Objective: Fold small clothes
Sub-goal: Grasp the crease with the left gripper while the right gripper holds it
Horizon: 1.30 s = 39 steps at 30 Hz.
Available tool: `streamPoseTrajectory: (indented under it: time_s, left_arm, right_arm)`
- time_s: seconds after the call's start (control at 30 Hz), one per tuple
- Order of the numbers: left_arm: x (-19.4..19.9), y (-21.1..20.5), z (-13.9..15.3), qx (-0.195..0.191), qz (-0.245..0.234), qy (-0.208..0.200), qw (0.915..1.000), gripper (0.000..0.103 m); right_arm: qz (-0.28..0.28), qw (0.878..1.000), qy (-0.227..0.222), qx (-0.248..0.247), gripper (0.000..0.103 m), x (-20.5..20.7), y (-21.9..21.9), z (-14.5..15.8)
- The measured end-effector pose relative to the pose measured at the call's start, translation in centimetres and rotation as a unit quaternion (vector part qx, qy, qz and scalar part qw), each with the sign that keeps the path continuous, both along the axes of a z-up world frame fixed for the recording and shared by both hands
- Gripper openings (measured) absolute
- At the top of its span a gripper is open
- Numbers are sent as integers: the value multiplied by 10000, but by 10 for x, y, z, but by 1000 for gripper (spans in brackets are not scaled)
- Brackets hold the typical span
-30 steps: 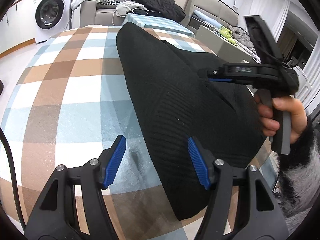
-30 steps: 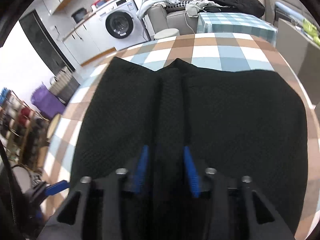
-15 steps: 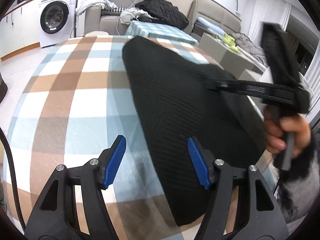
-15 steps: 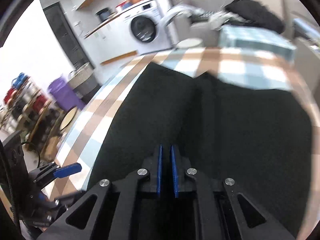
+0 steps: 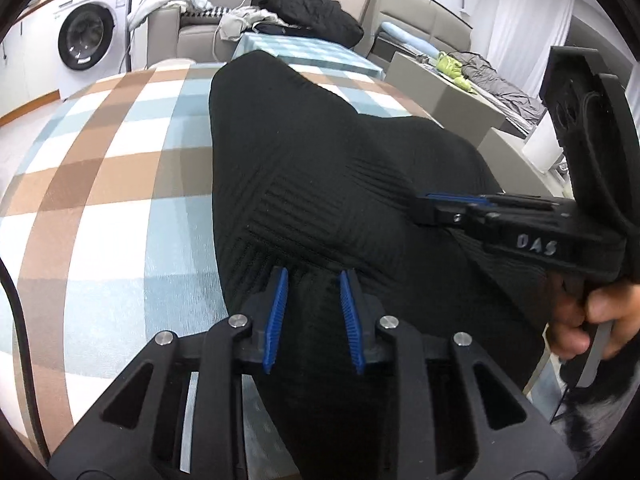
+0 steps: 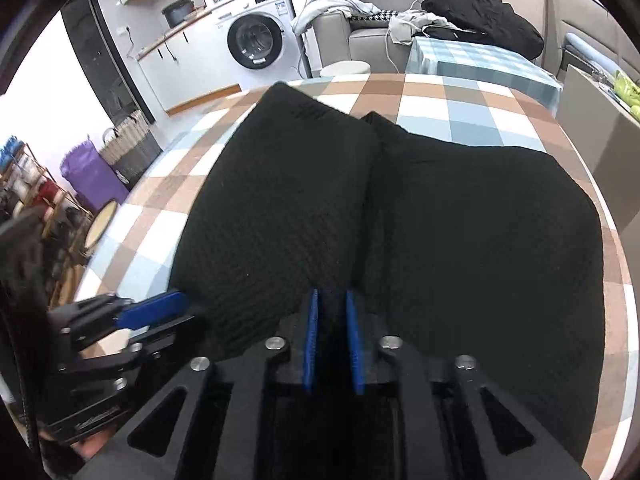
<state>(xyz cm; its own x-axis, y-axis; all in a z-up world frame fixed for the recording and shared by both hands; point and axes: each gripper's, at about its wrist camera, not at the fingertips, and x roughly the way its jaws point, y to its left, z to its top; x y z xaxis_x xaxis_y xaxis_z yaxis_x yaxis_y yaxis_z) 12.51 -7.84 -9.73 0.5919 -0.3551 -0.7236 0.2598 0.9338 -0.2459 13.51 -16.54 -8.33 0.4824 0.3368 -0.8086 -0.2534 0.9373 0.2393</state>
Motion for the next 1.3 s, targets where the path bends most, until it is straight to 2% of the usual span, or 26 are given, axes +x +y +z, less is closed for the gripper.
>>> streamPoseTrajectory:
  time_s: [0.03,0.07,0.23,0.37,0.4,0.43,0.47,0.5,0.57,0.63,0.7,0.8,0.87,0.97,1.1,1.2,1.27,1.3]
  left_arm:
    - [1,-1,0,25,-8,0,10000,24]
    - [0,-1,-1,20,-8,0,10000,24]
    - [0,1,-2,5,-30,5,10000,24]
    - [0,2,-2,15,-50,5,10000,24]
    - [0,2,-2,16,-63,4,10000,24]
    - [0,3,-1,2,-66,8,10000,24]
    - [0,4,-1,-34,-64,9,10000,24]
    - [0,5,-1,-51,-60,5,10000,24]
    - [-1,8,4,-134,-41,8,9999,24]
    - [-3,11,11,-268,-12,-17,9996,25]
    - [-6,9,18,-378,-146,-69,9992,27]
    - [-4,-5,17,-239,-326,-114,9991,28]
    - [-1,-14,10,-13,-370,-61,9993,28]
    - [-3,-20,7,201,-415,-40,9989,28]
    - [-11,-13,10,120,-342,-14,9993,34]
    - [-17,-7,10,145,-299,-11,9994,35]
    - [-23,-5,10,185,-266,-2,9995,40]
    - [-26,-3,9,196,-238,24,9995,46]
  right_arm:
    - [-81,9999,3,122,42,1,-6,0]
    - [-144,9997,18,199,45,1,-12,0]
    - [-307,9952,244,896,45,29,-24,-13]
    - [-328,9935,299,1049,45,46,-19,-20]
    - [-345,9938,256,1024,42,50,-16,-20]
    - [-310,9944,228,983,28,53,-14,-20]
    - [-239,9952,179,931,19,55,-10,-19]
    - [-172,9956,98,919,14,54,-7,-16]
    - [-36,9967,-241,775,12,46,-1,-1]
    - [-48,9941,-791,737,11,27,-3,31]
    - [-241,9926,-961,706,11,17,-14,50]
    - [-569,9950,-789,216,11,22,-24,41]
    - [-704,9966,-372,203,12,37,-32,15]
    - [-785,9969,-87,59,15,49,-33,-8]
    - [-771,9968,25,203,35,40,-38,-5]
    - [-631,9967,241,443,37,21,-49,-9]
    - [-592,9965,288,515,37,5,-56,-12]
    - [-602,9956,323,646,37,-7,-59,-11]
